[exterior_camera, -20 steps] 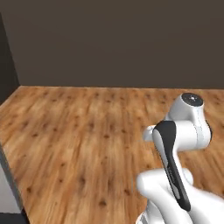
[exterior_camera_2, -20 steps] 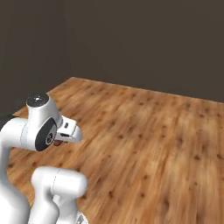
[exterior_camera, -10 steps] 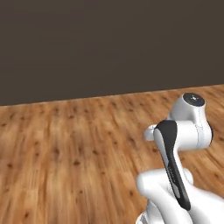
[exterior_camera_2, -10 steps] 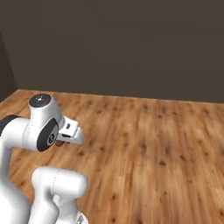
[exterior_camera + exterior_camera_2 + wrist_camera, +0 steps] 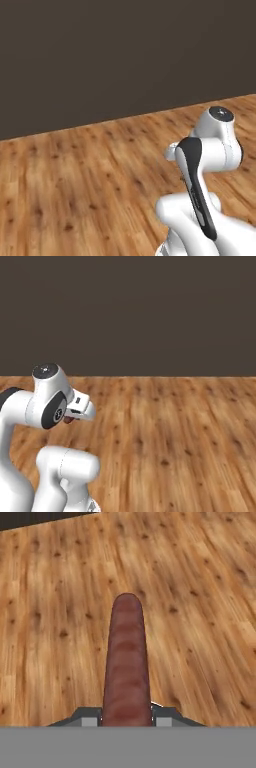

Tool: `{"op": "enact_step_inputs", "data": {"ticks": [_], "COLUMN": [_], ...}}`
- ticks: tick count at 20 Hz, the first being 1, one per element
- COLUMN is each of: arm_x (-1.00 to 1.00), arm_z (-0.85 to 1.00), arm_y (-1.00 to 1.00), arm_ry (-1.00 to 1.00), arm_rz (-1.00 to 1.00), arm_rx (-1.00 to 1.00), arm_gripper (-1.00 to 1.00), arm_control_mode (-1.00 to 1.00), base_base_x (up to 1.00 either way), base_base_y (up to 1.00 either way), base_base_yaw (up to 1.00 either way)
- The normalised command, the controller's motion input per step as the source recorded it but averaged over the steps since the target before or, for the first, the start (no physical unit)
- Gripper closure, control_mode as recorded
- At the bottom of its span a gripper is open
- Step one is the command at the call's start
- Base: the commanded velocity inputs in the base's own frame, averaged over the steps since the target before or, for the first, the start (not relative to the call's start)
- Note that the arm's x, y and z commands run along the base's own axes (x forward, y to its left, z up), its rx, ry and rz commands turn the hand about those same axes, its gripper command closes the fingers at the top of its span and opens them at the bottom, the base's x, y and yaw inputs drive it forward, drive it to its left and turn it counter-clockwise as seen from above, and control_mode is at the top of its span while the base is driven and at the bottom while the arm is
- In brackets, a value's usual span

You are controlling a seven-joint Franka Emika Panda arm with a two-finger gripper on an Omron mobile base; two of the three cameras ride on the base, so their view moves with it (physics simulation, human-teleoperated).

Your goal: Move the hot dog bun to the plate on the dining table and place the condiment next to that plate. Then navigate to the fridge and take the sausage and place it on the plate as well.

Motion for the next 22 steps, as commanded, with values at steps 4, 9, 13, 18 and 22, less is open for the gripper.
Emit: {"op": "enact_step_inputs", "data": {"ticks": [4, 9, 13, 18, 22], "arm_x": [0.0, 0.0, 0.0, 0.0, 0.0], "arm_z": [0.0, 0.0, 0.0, 0.0, 0.0], "arm_y": [0.0, 0.0, 0.0, 0.0, 0.0], "arm_ry": [0.0, 0.0, 0.0, 0.0, 0.0], "arm_rz": [0.0, 0.0, 0.0, 0.0, 0.0], "arm_rx": [0.0, 0.0, 0.0, 0.0, 0.0], "arm_gripper": [1.0, 1.0, 1.0, 1.0, 1.0], "arm_control_mode": [1.0, 1.0, 1.0, 1.0, 1.0], "base_base_x": [1.0, 0.96, 0.62, 0.8, 1.0], "base_base_y": [-0.54, -0.55, -0.46, -0.08, 0.6], "base_base_yaw": [-0.36, -0.52, -0.7, -0.66, -0.5]}}
